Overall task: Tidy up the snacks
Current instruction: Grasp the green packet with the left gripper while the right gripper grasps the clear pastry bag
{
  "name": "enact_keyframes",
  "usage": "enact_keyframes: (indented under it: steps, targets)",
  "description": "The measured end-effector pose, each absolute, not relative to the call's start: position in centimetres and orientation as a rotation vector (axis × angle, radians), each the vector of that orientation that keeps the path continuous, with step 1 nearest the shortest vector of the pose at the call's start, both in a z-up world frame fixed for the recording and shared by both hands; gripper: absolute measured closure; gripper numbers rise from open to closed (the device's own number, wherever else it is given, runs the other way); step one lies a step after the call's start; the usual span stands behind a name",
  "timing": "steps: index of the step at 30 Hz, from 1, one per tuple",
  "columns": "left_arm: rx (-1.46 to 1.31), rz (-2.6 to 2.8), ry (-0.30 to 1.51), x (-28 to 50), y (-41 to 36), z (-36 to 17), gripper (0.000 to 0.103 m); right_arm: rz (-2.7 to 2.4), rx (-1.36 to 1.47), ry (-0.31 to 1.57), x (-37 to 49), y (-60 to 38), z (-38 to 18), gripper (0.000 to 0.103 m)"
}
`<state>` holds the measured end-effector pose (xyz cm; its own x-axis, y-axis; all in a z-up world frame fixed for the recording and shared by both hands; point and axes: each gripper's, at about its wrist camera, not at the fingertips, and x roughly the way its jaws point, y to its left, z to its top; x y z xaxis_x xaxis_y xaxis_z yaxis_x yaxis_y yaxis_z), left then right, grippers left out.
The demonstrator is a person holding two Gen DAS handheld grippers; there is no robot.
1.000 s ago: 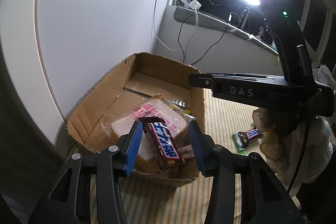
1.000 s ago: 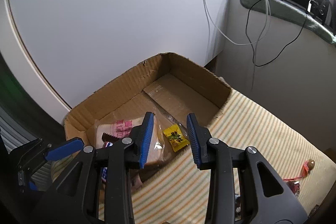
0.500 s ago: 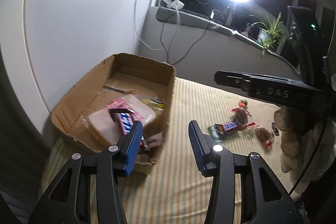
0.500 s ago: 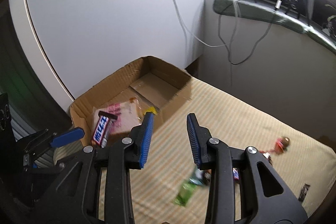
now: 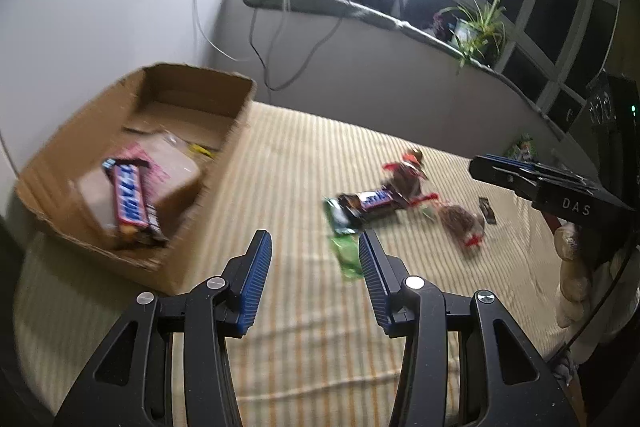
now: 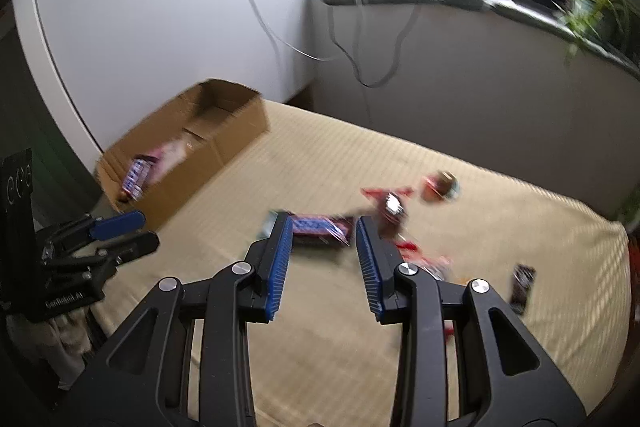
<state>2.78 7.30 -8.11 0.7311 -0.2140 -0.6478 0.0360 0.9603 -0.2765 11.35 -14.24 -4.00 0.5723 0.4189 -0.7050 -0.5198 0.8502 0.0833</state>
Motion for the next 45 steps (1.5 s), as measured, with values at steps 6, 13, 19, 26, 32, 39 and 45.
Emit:
enact_keyframes:
  steps: [6,13,19,26,32,39,45]
  targets:
    - [-0.252,-0.172,0.794,3.5,5.5,-9.7,0.059,0.470,-0.141,0.811,11.0,-19.0,-6.0,0.045]
    - [-0.247,-0.182,0.851,4.4,4.1,-11.5,0.059,0.421,-0.154,0.864,10.7,-21.8,-8.8,0.045]
    - [-0.227,-0.188,0.884,5.3,3.0,-12.5,0.059,0.439,-0.127,0.896,11.6,-22.2,-10.1,0.045]
    - [-0.201,-0.173,0.904,6.2,2.6,-13.2,0.059,0.440,-0.111,0.904,12.9,-21.8,-11.0,0.047]
    - [-0.170,-0.159,0.908,7.3,2.3,-13.4,0.059,0.458,-0.109,0.909,13.1,-22.3,-11.4,0.047]
    - [-0.095,-0.156,0.907,8.2,1.2,-13.8,0.069,0.469,-0.105,0.912,14.2,-21.8,-11.6,0.053]
    - [-0.066,-0.161,0.896,8.2,0.9,-13.9,0.081,0.467,-0.119,0.951,15.8,-20.8,-12.9,0.058]
